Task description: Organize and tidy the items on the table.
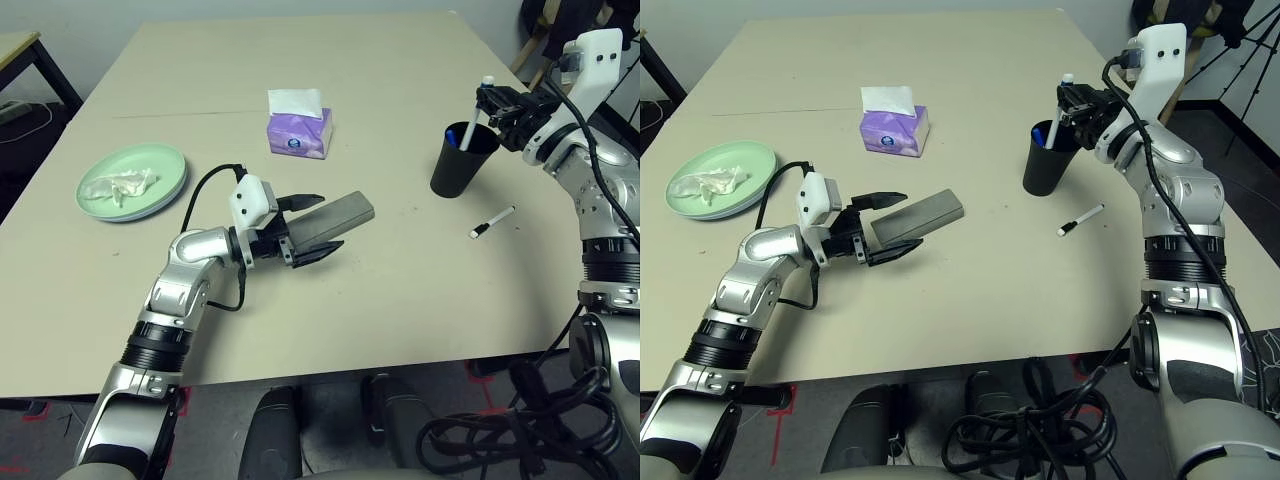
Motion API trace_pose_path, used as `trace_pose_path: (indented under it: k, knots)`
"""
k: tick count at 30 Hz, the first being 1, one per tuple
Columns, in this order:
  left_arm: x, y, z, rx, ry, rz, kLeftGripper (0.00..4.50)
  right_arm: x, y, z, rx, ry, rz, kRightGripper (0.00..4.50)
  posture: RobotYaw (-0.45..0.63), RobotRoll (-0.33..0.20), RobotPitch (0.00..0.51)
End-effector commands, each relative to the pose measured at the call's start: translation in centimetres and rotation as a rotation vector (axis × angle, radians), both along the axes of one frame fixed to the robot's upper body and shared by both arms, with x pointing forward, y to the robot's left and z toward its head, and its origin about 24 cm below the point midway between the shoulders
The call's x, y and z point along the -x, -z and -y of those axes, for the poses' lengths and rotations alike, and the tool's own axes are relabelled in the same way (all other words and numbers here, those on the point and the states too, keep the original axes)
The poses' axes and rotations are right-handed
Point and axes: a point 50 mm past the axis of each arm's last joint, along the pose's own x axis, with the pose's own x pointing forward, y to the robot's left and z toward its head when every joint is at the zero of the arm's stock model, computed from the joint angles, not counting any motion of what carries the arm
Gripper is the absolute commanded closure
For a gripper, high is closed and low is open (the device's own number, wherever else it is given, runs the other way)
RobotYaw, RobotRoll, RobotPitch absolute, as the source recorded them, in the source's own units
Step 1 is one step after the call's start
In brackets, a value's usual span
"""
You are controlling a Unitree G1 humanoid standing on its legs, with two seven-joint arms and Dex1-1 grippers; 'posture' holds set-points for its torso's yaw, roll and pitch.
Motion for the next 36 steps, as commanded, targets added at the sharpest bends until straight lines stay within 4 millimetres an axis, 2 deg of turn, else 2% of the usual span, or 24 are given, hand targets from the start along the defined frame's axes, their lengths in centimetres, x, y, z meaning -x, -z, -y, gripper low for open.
trace_pose_path:
  k: [1, 2, 5, 7, 10, 14, 18, 21, 24, 28, 31, 36]
  knots:
    - [0.0, 0.4, 0.0, -0.014, 0.005, -0.012, 0.00, 0.2, 0.3, 0.0, 0.009, 0.002, -0.011, 0.38, 0.03, 0.000, 0.100]
    - [0.0, 0.4, 0.0, -0.014, 0.004, -0.012, 0.00, 0.2, 0.3, 0.0, 0.009, -0.001, -0.012, 0.04, 0.03, 0.000, 0.101]
    - [0.1, 0.4, 0.0, -0.013, 0.003, -0.012, 0.00, 0.3, 0.2, -0.3, 0.000, -0.032, 0.004, 0.04, 0.03, 0.000, 0.102]
    - [0.1, 0.4, 0.0, -0.012, 0.004, -0.011, 0.00, 0.5, -0.2, -0.9, -0.014, -0.137, 0.038, 0.04, 0.03, 0.000, 0.100]
    - [0.2, 0.4, 0.0, -0.010, 0.004, -0.010, 0.00, 1.6, 0.2, -1.8, 0.028, -0.406, 0.063, 0.04, 0.04, 0.000, 0.102]
    - [0.3, 0.4, 0.1, -0.006, -0.001, -0.009, 0.00, 3.6, 2.8, -2.1, 0.307, -0.733, -0.062, 0.04, 0.05, 0.000, 0.109]
    - [0.5, 0.6, 0.2, -0.004, -0.010, -0.009, 0.00, 4.0, 4.6, -1.1, 0.570, -0.868, -0.168, 0.04, 0.07, 0.000, 0.122]
    - [0.8, 0.7, 0.3, -0.003, -0.014, -0.007, 0.00, 3.8, 6.0, 0.4, 0.909, -0.971, -0.274, 0.04, 0.08, 0.000, 0.132]
    - [0.9, 0.6, 0.3, -0.003, -0.016, -0.004, 0.00, 3.3, 6.6, 2.1, 1.161, -0.988, -0.340, 0.04, 0.08, 0.000, 0.138]
    - [1.1, 0.5, 0.4, 0.001, -0.018, 0.000, 0.00, 2.3, 6.0, 3.6, 1.367, -0.974, -0.416, 0.04, 0.09, 0.000, 0.152]
    - [1.3, 0.5, 0.5, 0.005, -0.021, 0.000, 0.00, 1.7, 5.5, 3.8, 1.475, -0.962, -0.434, 0.04, 0.10, 0.000, 0.161]
    - [1.8, 0.7, 0.5, 0.016, -0.034, -0.004, 0.00, 0.9, 4.5, 3.0, 1.595, -0.982, -0.401, 0.04, 0.12, 0.000, 0.178]
